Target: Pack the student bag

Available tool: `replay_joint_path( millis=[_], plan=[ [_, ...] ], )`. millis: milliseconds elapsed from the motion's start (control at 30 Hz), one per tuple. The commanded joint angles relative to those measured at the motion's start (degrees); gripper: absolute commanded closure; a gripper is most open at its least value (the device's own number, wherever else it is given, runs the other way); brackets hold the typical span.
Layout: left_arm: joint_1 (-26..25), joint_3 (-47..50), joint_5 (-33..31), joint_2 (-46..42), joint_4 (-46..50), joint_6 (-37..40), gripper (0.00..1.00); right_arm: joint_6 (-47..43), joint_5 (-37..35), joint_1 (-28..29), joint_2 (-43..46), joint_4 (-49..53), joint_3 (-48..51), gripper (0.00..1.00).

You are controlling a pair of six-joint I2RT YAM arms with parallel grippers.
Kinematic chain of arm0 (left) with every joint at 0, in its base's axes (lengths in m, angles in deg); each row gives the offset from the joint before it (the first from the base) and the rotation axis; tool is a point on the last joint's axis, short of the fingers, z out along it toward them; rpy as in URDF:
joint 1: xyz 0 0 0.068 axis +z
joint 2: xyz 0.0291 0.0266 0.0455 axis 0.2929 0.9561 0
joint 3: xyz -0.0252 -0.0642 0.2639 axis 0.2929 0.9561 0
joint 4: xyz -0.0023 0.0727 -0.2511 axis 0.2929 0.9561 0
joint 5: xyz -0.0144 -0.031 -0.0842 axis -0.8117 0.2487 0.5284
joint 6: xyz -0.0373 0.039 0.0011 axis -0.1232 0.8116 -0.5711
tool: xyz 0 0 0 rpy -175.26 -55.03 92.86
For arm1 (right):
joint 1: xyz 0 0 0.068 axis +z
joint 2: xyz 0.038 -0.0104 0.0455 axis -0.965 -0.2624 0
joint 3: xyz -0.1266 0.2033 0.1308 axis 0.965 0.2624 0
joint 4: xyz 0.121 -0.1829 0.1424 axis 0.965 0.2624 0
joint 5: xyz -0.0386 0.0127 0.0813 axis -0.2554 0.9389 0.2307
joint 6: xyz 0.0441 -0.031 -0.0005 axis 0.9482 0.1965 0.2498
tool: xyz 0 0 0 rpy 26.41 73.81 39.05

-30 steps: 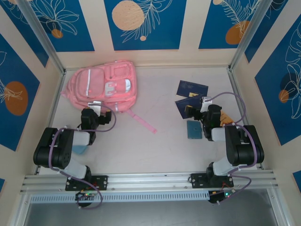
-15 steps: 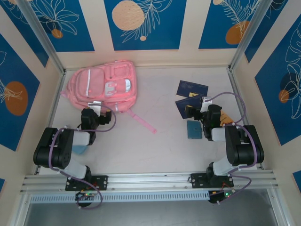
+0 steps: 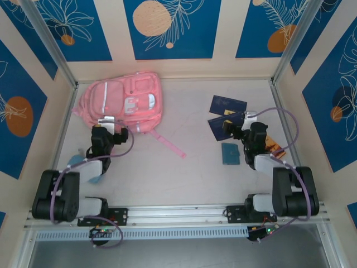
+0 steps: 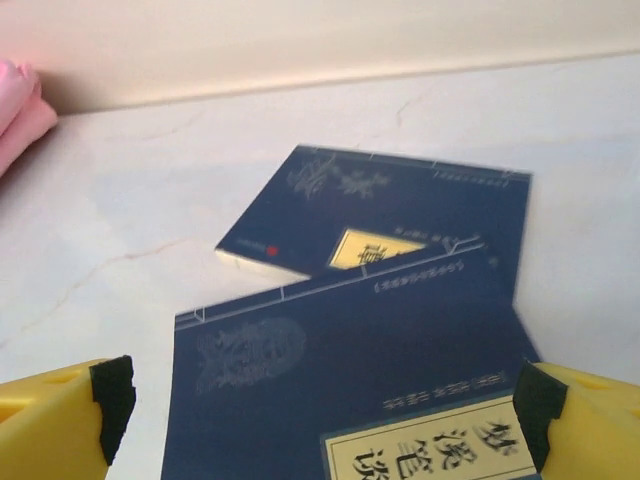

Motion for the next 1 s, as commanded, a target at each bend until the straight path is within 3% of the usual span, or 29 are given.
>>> replay_joint_path(
  millis=[0, 233, 367, 467, 733, 967],
  plan=[
    [0.9, -3.57, -2.29, -6.8, 11.86, -3.69, 0.0, 3.72, -5.04, 0.17, 6.9, 11.58, -4.05, 0.01],
    [0.88, -14.76, 0.33, -15.3, 33.89, -11.8, 0.0, 15.69, -3.74, 2.58, 16.11, 32.9, -11.39, 0.01],
    [0.89, -24.86, 0.93, -11.67, 45.84, -17.55, 0.0, 21.0, -2.04, 4.54, 14.07, 46.03, -18.53, 0.01],
    [0.89, -29.48, 3.81, -6.2, 47.86, -17.18, 0.0, 23.33, 3.34, 5.02, 10.16, 53.67, -24.03, 0.01],
    [2.17, -39.18, 9.38, 11.77, 48.72, -22.74, 0.0, 27.71, 13.76, 9.1, 1.81, 56.67, -29.08, 0.0],
    [3.77, -43.97, 11.77, 23.84, 50.67, -26.47, 0.0, 29.95, 14.58, 13.17, -2.17, 55.27, -29.93, 0.0]
  ],
)
